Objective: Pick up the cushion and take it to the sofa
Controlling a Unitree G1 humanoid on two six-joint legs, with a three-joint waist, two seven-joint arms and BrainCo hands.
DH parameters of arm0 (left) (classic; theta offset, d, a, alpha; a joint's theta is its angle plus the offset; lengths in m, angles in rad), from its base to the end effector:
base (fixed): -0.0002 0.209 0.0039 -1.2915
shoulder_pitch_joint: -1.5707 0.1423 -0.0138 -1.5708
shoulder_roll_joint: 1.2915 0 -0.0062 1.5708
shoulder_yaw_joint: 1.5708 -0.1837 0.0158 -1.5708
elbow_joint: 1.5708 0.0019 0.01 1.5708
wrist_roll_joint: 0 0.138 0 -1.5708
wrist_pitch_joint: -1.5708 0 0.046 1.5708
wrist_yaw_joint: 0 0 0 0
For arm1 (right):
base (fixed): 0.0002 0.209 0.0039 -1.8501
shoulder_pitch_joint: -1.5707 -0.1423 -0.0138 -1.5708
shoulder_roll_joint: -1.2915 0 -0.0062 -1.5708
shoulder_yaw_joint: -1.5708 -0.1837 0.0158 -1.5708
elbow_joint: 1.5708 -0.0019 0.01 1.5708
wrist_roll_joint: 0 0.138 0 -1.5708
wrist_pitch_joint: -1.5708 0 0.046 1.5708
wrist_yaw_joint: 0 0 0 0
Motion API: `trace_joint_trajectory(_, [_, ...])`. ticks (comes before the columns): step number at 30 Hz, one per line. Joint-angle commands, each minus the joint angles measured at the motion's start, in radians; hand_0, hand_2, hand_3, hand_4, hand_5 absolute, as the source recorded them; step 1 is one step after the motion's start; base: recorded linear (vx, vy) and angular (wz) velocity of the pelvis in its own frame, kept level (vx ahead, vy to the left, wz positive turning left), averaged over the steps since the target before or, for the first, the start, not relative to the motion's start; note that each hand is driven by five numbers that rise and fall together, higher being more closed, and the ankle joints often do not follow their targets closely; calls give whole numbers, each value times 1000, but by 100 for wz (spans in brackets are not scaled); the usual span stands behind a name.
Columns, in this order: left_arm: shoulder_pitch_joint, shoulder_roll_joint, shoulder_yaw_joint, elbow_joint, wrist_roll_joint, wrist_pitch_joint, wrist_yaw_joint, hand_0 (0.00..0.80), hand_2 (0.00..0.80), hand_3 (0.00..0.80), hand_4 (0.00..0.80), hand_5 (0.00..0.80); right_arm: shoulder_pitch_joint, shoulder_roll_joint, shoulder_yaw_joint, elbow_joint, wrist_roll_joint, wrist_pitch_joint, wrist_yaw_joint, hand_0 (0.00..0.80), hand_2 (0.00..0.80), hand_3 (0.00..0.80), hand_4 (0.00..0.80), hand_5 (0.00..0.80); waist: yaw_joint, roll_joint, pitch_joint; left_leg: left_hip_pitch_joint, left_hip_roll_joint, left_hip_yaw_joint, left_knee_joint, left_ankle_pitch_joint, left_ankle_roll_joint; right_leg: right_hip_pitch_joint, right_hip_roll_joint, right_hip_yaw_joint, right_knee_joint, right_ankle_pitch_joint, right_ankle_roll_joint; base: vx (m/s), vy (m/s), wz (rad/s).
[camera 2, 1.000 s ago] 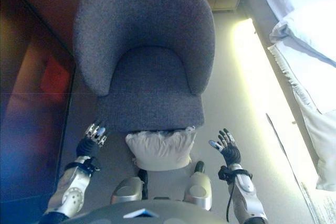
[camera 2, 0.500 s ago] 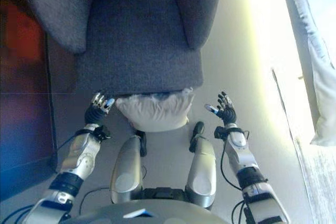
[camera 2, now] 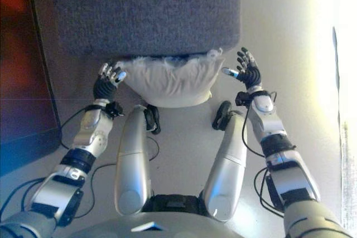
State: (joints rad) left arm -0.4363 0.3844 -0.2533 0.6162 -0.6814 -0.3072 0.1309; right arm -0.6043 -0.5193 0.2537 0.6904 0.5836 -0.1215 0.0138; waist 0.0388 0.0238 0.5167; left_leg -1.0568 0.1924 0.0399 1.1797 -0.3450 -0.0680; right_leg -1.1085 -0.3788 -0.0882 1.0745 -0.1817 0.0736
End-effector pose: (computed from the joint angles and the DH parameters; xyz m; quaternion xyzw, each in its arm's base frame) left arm 0.2788 0.1990 0.0517 -0.0958 -0.0232 0.0499 0.9939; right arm 0.3074 -0.2288 0.0926 -0.0193 0.0037 0.0101 0.9998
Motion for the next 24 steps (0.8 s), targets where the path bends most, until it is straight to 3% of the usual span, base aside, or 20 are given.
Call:
trace_joint_trajectory(1, [3, -10, 25, 15, -7, -60, 46, 0, 0, 0, 0, 0, -48, -47, 9, 21, 19, 6, 49, 0, 0, 0, 0, 0, -7, 46, -13, -47, -22, -21, 47, -44, 23, -12, -12, 99, 108, -80, 26, 0, 0, 0])
trace_joint_trajectory(9, [26, -4, 100, 54, -29, -70, 125, 0, 0, 0, 0, 0, -126, -66, 57, 42, -27, 77, 72, 0, 0, 0, 0, 0, 5, 47, -6, -185, -18, -34, 160, -57, 27, -132, 4, 119, 206, -117, -7, 7, -4, 2])
trace_joint_trajectory(17, [-46, 13, 79, 95, -42, 3, 118, 0, 0, 0, 0, 0, -186, -61, 71, 104, -9, 153, 81, 0, 0, 0, 0, 0, -1, 43, -6, -255, -6, -33, 223, -63, 28, -198, 4, 134, 266, -125, -8, 16, 3, 1])
trace_joint_trajectory(24, [-147, 33, 43, 128, -120, 75, -15, 0, 0, 0, 0, 0, -263, -47, 107, 134, -30, 195, 63, 0, 0, 0, 0, 0, -12, 41, -3, -295, 8, -31, 257, -62, 26, -241, 1, 149, 295, -115, -6, 10, 27, -1])
